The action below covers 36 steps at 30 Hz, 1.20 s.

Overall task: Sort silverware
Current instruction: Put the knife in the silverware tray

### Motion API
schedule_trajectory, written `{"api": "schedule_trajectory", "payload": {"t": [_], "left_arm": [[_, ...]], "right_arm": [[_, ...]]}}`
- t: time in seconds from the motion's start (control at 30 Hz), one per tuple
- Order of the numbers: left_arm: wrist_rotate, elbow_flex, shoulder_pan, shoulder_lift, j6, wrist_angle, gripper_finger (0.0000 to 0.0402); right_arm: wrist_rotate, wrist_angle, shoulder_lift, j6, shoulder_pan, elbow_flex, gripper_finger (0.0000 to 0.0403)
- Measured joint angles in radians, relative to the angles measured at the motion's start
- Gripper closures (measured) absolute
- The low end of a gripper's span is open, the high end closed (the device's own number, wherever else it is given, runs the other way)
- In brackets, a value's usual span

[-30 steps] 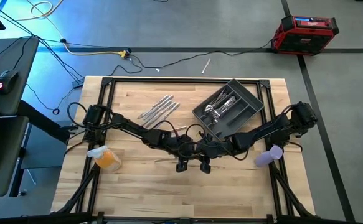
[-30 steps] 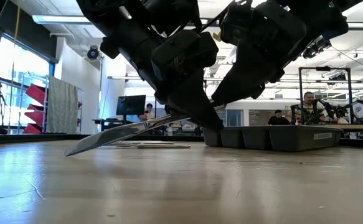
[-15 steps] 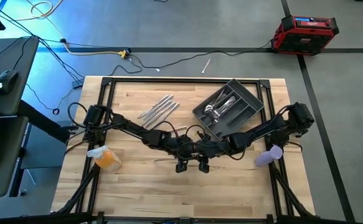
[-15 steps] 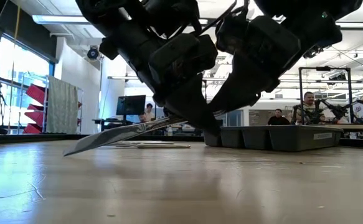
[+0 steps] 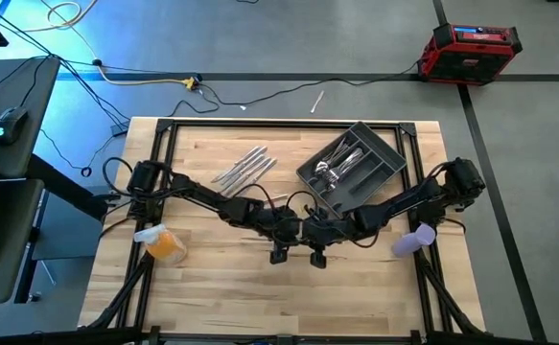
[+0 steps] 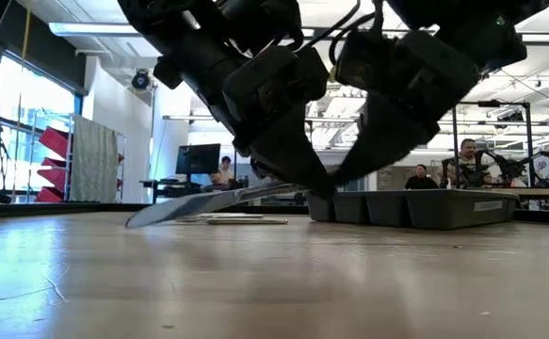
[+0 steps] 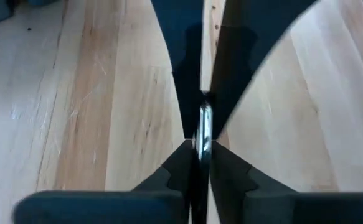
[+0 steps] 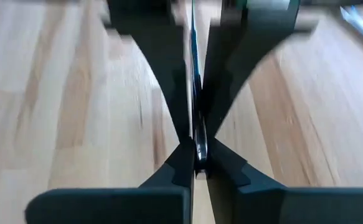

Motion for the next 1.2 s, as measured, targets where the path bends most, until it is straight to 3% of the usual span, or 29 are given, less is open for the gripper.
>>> {"api": "schedule_trajectory", "payload": {"t": [0.3, 0.67, 0.8, 1.0, 1.2], "left_arm": [[-0.012, 0.002, -0.020, -0.072, -0.005, -0.295, 0.0278], [-0.266, 0.002, -0.091, -0.073, -0.006, -0.460, 0.0271], [-0.268, 0.001, -0.090, -0.068, -0.016, -0.484, 0.0297], [-0.266, 0.001, -0.091, -0.047, -0.015, -0.478, 0.0391], [-0.275, 0.002, -0.105, -0.038, -0.016, -0.470, 0.0400]], "right_arm": [[-0.023, -0.113, 0.000, 0.040, 0.030, -0.003, 0.0401], [-0.015, -0.131, 0.001, 0.063, 0.050, -0.004, 0.0402], [-0.015, -0.130, 0.001, 0.063, 0.056, -0.004, 0.0402], [-0.013, -0.129, 0.001, 0.054, 0.056, -0.004, 0.0400], [0.009, -0.107, 0.001, -0.044, 0.056, -0.004, 0.0369]]}}
